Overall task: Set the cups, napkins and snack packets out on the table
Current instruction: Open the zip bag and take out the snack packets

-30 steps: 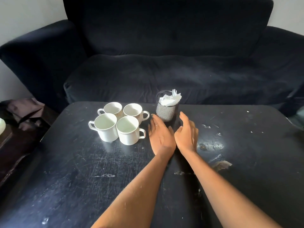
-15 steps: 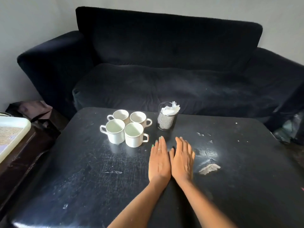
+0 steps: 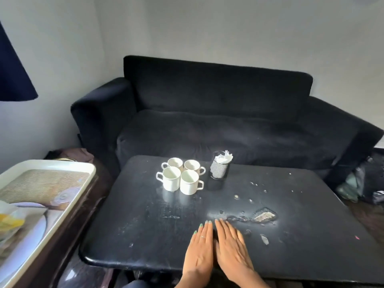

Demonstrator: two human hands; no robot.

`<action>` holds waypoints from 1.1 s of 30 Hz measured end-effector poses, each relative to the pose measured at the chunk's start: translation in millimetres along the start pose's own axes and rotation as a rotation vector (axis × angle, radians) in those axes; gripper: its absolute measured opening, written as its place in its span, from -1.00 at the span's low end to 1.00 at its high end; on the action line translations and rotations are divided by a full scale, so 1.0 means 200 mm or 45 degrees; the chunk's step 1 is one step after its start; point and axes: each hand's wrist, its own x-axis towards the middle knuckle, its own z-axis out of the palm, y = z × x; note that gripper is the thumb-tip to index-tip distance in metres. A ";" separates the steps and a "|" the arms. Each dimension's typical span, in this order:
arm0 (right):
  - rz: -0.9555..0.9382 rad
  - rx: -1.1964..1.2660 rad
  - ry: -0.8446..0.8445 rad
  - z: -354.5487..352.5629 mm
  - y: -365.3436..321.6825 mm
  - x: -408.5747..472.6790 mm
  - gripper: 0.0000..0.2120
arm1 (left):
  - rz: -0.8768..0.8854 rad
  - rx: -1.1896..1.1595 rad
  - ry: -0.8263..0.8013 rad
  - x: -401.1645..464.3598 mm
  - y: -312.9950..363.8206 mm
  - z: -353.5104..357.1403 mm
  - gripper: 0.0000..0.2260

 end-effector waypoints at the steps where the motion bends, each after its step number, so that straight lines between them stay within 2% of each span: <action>1: -0.024 -0.011 -0.017 -0.03 -0.03 0.00 -0.43 | -0.043 -0.067 0.076 -0.04 -0.03 -0.03 -0.47; 2: -0.049 -0.013 -0.002 -0.05 -0.05 0.00 -0.40 | -0.113 -0.111 0.081 -0.06 -0.05 -0.06 -0.51; 4: -0.088 0.011 -0.004 -0.15 -0.13 0.00 -0.39 | -0.114 -0.065 0.070 -0.10 -0.11 -0.10 -0.52; 9: -0.157 0.190 -0.146 -0.26 -0.33 0.05 -0.43 | -0.125 0.109 0.150 -0.24 -0.27 -0.34 -0.40; 13: -0.230 0.204 -0.055 -0.33 -0.54 0.10 -0.43 | -0.178 0.171 0.256 -0.38 -0.44 -0.58 -0.36; 20: -0.529 0.228 0.062 -0.50 -1.00 0.19 -0.44 | -0.345 0.174 0.438 -0.63 -0.76 -0.97 -0.34; 27: -0.930 0.166 0.064 -0.60 -1.48 0.21 -0.44 | -0.704 0.089 0.715 -0.94 -1.09 -1.08 -0.37; 33: -1.127 0.136 0.014 -0.60 -1.87 0.23 -0.44 | -1.100 -0.043 1.110 -1.06 -1.28 -1.15 -0.38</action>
